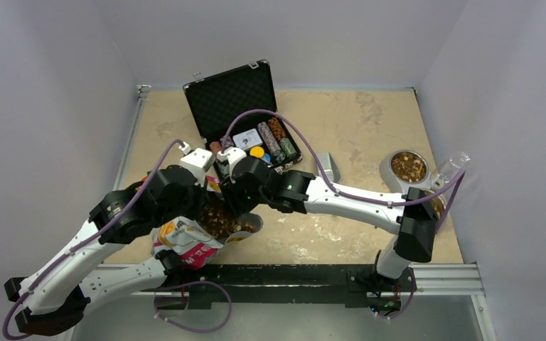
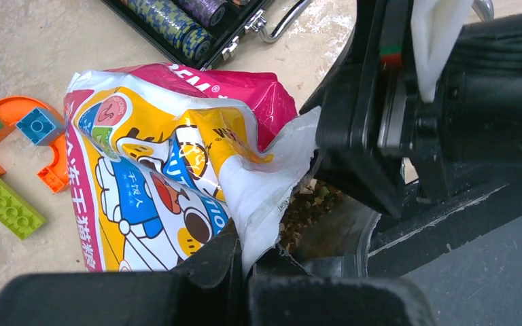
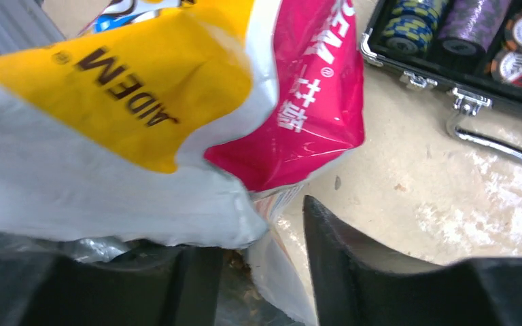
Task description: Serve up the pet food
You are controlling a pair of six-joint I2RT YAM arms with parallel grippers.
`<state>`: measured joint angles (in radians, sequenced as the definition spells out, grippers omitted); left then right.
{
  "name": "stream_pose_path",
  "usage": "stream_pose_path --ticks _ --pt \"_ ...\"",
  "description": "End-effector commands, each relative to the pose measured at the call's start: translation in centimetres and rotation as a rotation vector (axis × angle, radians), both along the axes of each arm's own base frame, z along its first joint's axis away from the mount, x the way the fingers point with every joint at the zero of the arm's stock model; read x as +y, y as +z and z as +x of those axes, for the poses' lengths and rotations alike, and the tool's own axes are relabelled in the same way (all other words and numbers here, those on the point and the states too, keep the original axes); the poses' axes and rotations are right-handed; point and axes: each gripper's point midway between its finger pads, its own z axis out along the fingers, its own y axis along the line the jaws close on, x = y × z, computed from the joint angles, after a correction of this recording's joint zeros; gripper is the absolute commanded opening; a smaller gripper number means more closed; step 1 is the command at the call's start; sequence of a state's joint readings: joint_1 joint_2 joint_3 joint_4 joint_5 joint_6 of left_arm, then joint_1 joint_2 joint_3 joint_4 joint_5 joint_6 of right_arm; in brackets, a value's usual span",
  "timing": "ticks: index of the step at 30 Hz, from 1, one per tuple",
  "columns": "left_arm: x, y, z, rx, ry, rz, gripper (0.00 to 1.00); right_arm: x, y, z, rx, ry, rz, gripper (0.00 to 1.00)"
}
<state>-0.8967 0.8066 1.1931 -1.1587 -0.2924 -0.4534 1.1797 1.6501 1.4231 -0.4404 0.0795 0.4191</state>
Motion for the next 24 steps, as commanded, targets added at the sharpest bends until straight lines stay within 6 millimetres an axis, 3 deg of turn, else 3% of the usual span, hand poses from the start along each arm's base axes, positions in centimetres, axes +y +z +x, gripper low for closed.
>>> stream_pose_path --ticks 1,2,3,6,11,15,20,24 --pt "-1.6 6.5 0.8 -0.172 -0.018 -0.232 0.0 -0.9 1.8 2.1 -0.066 -0.104 -0.015 0.27" --pt "-1.7 6.7 0.8 -0.18 -0.026 -0.241 0.0 -1.3 1.9 2.1 -0.062 -0.115 -0.024 0.07" --pt "-2.0 7.0 0.8 -0.188 -0.043 -0.254 0.0 -1.8 2.2 2.2 -0.056 -0.128 -0.025 0.0" --pt "-4.1 8.5 0.3 -0.219 -0.151 -0.327 0.0 -4.2 4.6 1.8 -0.006 -0.188 0.023 0.0" --pt "-9.1 10.3 -1.1 -0.16 -0.383 -0.404 0.0 -8.8 11.6 0.7 0.199 -0.282 0.242 0.0" --pt "-12.2 11.7 -1.9 -0.128 -0.506 -0.477 0.0 -11.4 15.1 1.0 0.261 -0.394 0.293 0.0" --pt "-14.6 11.8 -1.6 -0.062 -0.527 -0.521 0.09 -9.7 17.7 0.4 0.405 -0.385 0.377 0.0" --pt "-14.1 12.1 -1.6 -0.067 -0.511 -0.523 0.15 -8.3 20.1 0.1 0.469 -0.374 0.429 0.0"
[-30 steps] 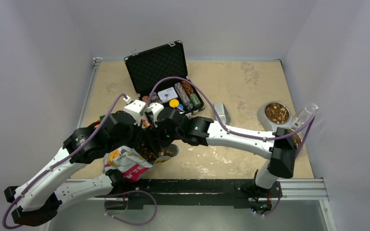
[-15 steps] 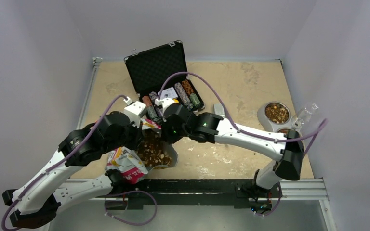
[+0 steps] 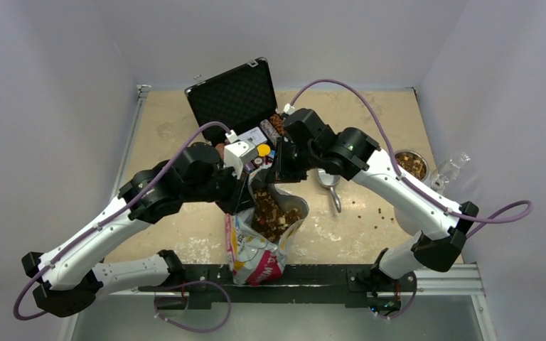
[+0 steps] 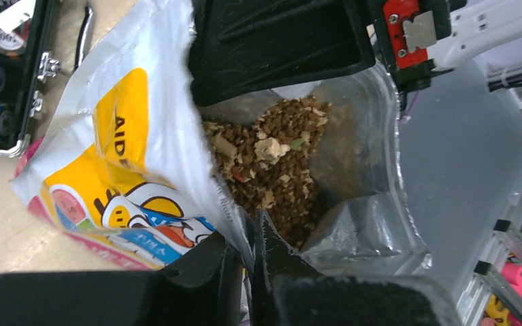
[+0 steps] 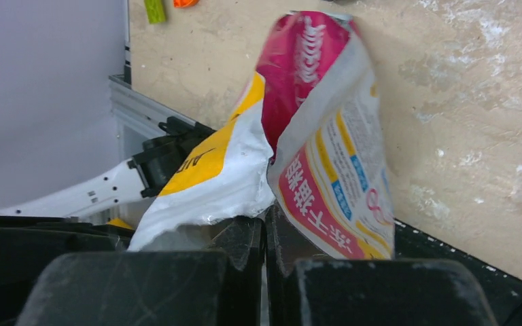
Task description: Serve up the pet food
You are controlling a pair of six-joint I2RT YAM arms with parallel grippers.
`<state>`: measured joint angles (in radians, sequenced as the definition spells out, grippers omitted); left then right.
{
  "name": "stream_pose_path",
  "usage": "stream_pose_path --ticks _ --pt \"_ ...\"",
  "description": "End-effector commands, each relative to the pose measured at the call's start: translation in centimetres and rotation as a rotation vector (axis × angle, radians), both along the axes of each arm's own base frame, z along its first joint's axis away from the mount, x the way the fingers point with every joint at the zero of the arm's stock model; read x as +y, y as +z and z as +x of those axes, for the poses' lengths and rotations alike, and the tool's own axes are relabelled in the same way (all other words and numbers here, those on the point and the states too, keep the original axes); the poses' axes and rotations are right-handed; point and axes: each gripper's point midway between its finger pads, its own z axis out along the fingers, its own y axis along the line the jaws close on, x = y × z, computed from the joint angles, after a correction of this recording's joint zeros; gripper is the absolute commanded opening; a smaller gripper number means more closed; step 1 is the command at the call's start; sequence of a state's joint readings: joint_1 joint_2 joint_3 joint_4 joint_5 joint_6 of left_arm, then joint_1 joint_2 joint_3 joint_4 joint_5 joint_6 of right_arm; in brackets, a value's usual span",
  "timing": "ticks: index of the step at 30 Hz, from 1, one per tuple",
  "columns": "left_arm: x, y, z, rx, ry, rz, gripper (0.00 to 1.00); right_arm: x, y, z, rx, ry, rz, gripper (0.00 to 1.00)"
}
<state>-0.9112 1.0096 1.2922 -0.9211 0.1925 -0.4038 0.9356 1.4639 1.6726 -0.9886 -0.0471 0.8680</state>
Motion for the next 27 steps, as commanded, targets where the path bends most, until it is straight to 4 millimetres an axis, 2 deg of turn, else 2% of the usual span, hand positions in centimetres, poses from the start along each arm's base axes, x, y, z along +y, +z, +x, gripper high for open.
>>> stream_pose_path --ticks 1,4,7,11,13,16,17,19,21,23,27 --pt "-2.3 8.9 0.2 -0.159 -0.049 -0.292 0.17 2.4 10.9 -1.6 -0.006 0.015 0.343 0.0" --pt "-1.2 9.2 -0.2 -0.164 -0.034 -0.276 0.2 2.9 11.7 -1.7 0.002 0.012 0.378 0.0" --pt "-0.2 9.1 -0.3 -0.167 -0.006 -0.253 0.2 2.3 11.8 -1.6 0.003 -0.009 0.349 0.0" --pt "0.3 9.3 0.0 -0.183 0.022 -0.247 0.19 0.1 13.1 -1.9 -0.024 -0.079 0.32 0.0" --pt "0.2 9.1 0.5 -0.176 0.044 -0.233 0.21 -1.2 12.9 -2.3 -0.012 -0.121 0.309 0.0" --pt "-0.7 9.1 0.6 -0.158 0.019 -0.229 0.35 -2.6 12.5 -2.8 -0.008 -0.163 0.307 0.0" --pt "-1.2 9.0 0.5 -0.14 0.003 -0.229 0.46 -2.9 12.4 -2.8 -0.013 -0.168 0.31 0.0" --pt "-2.1 8.9 0.2 -0.102 -0.034 -0.222 0.63 -2.6 12.3 -2.6 -0.015 -0.168 0.317 0.0" --pt "-2.8 8.7 0.0 -0.069 -0.066 -0.212 0.73 -1.9 12.9 -1.9 -0.032 -0.179 0.331 0.0" --pt "-3.1 8.5 0.0 -0.06 -0.078 -0.205 0.75 -1.0 14.0 -1.1 -0.036 -0.192 0.36 0.0" --pt "-2.8 9.0 0.2 -0.115 -0.081 -0.212 0.74 0.2 17.8 0.6 -0.091 -0.227 0.434 0.0"
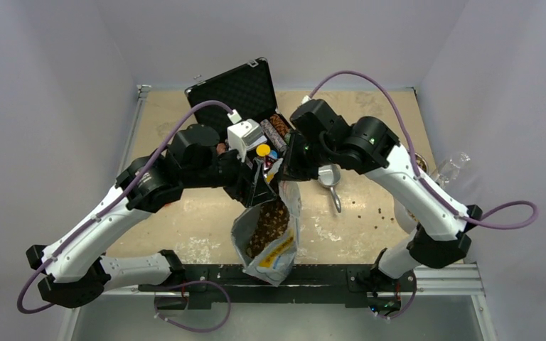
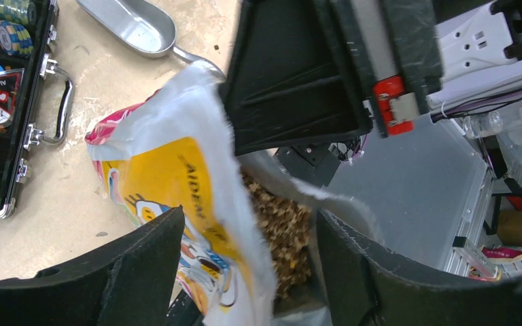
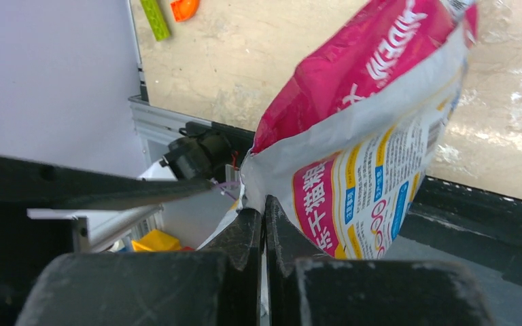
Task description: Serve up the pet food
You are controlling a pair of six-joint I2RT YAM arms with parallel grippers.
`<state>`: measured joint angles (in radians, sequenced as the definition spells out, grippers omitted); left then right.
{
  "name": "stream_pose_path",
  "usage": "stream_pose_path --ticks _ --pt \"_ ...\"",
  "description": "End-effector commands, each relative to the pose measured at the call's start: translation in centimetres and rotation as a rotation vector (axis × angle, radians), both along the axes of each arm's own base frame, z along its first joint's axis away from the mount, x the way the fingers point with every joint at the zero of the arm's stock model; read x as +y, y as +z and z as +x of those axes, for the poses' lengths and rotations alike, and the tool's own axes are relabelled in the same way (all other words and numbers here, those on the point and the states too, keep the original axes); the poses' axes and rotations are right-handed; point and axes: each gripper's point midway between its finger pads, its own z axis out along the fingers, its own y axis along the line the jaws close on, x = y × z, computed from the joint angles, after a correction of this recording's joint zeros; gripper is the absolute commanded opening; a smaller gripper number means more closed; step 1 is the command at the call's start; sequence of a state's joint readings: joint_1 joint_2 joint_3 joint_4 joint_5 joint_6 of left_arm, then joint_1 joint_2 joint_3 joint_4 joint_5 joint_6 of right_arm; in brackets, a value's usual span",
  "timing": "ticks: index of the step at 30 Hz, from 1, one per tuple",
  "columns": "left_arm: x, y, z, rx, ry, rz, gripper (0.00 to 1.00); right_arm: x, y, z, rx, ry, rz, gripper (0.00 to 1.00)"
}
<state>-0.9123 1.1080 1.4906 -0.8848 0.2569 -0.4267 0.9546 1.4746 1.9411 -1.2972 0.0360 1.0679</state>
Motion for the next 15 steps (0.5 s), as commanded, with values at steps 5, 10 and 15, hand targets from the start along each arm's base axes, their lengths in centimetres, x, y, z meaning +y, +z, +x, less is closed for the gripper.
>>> stream_pose_path --ticks 5,10,15 --pt "0.6 2.9 -0.2 -0.106 -0.017 -0.066 0.69 2.7 14.4 3.7 -0.259 -0.138 0.418 0.0" --pt "0.5 0.8 0.8 -0.076 0.025 0.007 0.79 2.8 11.5 4.4 -0.22 -0.151 0.376 0.0" --pt "-0.2 -0.7 1.8 -0.036 0.053 0.06 0.81 1.8 10.1 5.6 -0.227 -0.164 0.3 0.0"
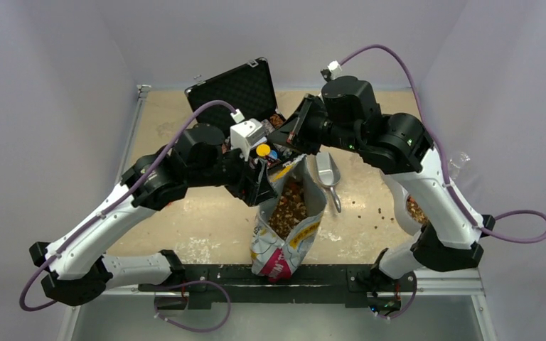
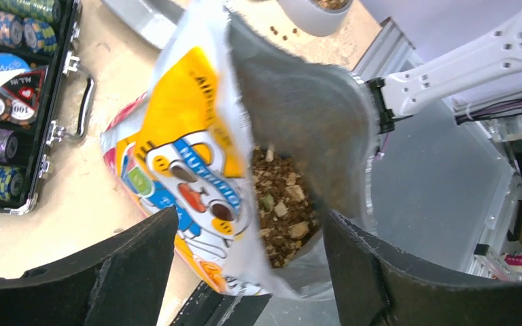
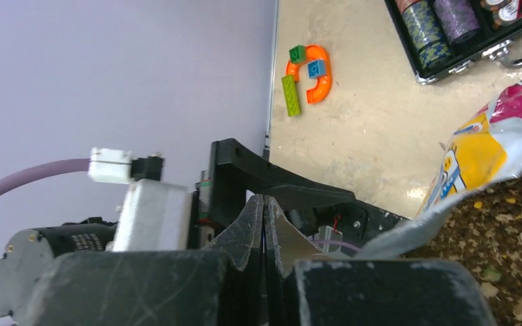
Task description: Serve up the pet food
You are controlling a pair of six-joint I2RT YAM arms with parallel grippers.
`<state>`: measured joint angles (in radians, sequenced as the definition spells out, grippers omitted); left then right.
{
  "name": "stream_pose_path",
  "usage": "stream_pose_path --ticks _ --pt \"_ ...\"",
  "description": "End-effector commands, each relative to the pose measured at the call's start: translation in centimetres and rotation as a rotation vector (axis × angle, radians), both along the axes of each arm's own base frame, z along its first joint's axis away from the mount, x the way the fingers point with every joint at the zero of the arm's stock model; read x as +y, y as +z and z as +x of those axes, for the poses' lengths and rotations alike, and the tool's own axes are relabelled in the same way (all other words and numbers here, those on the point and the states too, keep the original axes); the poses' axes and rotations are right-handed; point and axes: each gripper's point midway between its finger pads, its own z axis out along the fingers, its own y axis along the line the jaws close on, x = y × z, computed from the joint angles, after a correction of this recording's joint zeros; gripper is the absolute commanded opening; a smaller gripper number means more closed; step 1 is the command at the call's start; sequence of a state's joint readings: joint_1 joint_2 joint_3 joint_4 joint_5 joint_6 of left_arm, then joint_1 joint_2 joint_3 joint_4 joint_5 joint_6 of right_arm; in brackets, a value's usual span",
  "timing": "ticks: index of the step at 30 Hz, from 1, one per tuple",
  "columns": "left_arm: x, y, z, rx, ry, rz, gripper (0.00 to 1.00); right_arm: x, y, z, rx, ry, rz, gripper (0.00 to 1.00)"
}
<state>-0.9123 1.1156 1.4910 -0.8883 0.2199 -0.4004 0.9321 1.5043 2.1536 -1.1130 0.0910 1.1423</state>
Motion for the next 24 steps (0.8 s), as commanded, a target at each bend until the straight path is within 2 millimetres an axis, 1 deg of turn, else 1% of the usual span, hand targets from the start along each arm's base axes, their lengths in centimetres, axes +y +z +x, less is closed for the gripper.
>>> stream_pose_path --ticks 1,2,3,4,5,6,7,8,9,10,11,12,13,15,16,17,18,20,21,22,24 --pt "-0.3 -0.9 1.7 -0.018 0.052 0.062 0.79 -1.5 -0.1 2.2 -0.052 -0.061 -0.03 0.0" --pt "-0.2 -1.4 2.0 -0.029 0.058 0.077 0.79 -2.4 0.1 2.5 -0.106 -0.039 -0.051 0.0" --pt "-0.7 -1.7 2.5 -0.044 0.057 0.062 0.81 -3.3 -0.7 2.5 -0.122 0.016 -0.079 0.11" --pt "-1.4 -2.6 2.1 -0.018 0.028 0.05 0.83 -5.6 -2.9 2.8 -0.072 0.005 -0.15 0.25" --pt "-2.4 -2.8 2.0 0.005 0.008 0.023 0.87 -8.1 -5.4 2.7 0.001 -0.016 -0.215 0.35" --pt "-3.3 -3.0 1.8 0.041 -0.015 0.017 0.87 -10.1 -7.4 2.5 0.01 -0.008 -0.267 0.45" --pt "-3.7 -3.5 1.7 0.071 -0.027 0.039 0.84 -11.7 -8.8 1.9 -0.02 0.008 -0.303 0.48" --pt "-3.9 -4.4 1.8 0.095 -0.034 0.082 0.81 -14.1 -9.5 0.9 -0.072 -0.019 -0.356 0.52" --pt "-4.1 -5.1 1.9 0.108 -0.049 0.113 0.79 -15.7 -10.8 0.2 -0.088 -0.042 -0.402 0.59" --pt "-4.7 -5.4 1.9 0.113 -0.073 0.111 0.79 -17.3 -11.8 -0.6 -0.11 -0.051 -0.449 0.69" --pt "-5.6 -5.8 1.8 0.117 -0.099 0.099 0.78 -19.0 -13.5 -1.3 -0.067 -0.091 -0.489 0.73" --pt "-6.1 -5.9 1.8 0.116 -0.114 0.089 0.73 -20.9 -14.8 -2.2 0.01 -0.149 -0.515 0.74" --pt "-6.6 -6.6 1.9 0.131 -0.121 0.105 0.69 -21.6 -16.9 -3.2 0.085 -0.131 -0.528 0.74" --pt "-7.0 -6.8 1.7 0.157 -0.146 0.115 0.58 -21.8 -18.8 -5.1 0.125 -0.081 -0.52 0.75" --pt "-7.3 -6.8 1.6 0.162 -0.16 0.108 0.51 -21.2 -19.2 -5.7 0.097 -0.043 -0.484 0.75" --pt "-7.4 -6.7 1.5 0.163 -0.162 0.101 0.43 -19.7 -18.8 -6.2 0.03 0.028 -0.404 0.75" --pt "-7.4 -6.7 1.5 0.162 -0.161 0.095 0.4 -18.3 -18.6 -6.8 -0.003 0.094 -0.33 0.75" --pt "-7.4 -6.4 1.5 0.156 -0.161 0.082 0.39 -15.5 -19.4 -7.8 -0.019 0.244 -0.204 0.69" --pt "-7.3 -6.3 1.4 0.152 -0.163 0.079 0.38 -14.8 -20.1 -7.9 -0.012 0.275 -0.181 0.66" --pt "-7.1 -6.2 1.3 0.148 -0.161 0.08 0.37 -15.1 -21.2 -7.2 -0.006 0.241 -0.207 0.65" --pt "-6.7 -6.0 1.3 0.14 -0.153 0.079 0.36 -15.7 -22.7 -5.1 -0.037 0.183 -0.269 0.64"
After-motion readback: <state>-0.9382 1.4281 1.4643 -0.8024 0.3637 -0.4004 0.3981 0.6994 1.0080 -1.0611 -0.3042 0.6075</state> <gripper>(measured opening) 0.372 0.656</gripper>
